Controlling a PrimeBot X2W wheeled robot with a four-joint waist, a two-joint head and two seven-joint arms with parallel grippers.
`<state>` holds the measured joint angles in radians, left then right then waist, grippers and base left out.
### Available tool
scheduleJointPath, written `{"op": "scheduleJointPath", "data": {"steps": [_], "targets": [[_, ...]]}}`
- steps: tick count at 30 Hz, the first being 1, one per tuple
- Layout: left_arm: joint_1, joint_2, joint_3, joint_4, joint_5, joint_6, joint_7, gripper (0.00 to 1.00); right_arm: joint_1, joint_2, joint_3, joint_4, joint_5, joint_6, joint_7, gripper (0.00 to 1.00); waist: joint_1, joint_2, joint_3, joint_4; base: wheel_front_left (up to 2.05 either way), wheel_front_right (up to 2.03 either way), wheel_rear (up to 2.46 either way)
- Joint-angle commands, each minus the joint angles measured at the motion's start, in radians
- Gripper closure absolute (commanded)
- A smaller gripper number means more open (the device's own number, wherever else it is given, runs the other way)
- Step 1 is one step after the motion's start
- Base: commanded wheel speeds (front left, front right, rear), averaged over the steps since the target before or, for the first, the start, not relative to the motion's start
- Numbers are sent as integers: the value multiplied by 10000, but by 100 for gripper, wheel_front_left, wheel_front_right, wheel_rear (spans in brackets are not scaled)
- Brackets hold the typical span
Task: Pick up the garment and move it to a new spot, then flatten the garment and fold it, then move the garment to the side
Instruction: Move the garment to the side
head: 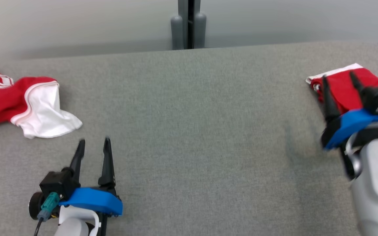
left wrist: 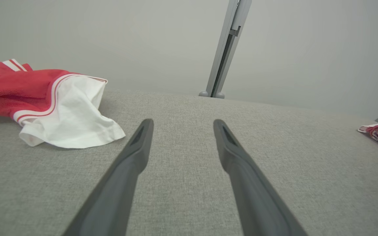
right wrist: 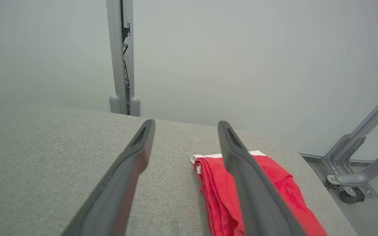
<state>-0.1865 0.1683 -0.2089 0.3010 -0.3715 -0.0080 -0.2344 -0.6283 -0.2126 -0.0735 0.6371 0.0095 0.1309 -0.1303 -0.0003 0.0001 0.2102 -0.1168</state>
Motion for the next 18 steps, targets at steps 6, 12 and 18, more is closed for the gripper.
{"op": "scheduleJointPath", "data": {"steps": [6, 12, 18], "targets": [[887, -314, 268, 615, -266, 86, -251, 0, 2002, 1417, 321, -799, -166, -3, -736, 0, 3, -1, -1113, 230, 0, 0, 0], [1419, -551, 250, 709, -243, 112, -308, 0, 3531, 1629, 602, -1338, 760, -1, -1050, 0, 3, -1, -1567, 622, 0, 0, 0], [1597, -651, 178, 683, -162, 95, -313, 0, 4341, 1613, 828, -1412, 1485, -1, -1216, 0, 3, -1, -1715, 876, 0, 0, 0]]}}
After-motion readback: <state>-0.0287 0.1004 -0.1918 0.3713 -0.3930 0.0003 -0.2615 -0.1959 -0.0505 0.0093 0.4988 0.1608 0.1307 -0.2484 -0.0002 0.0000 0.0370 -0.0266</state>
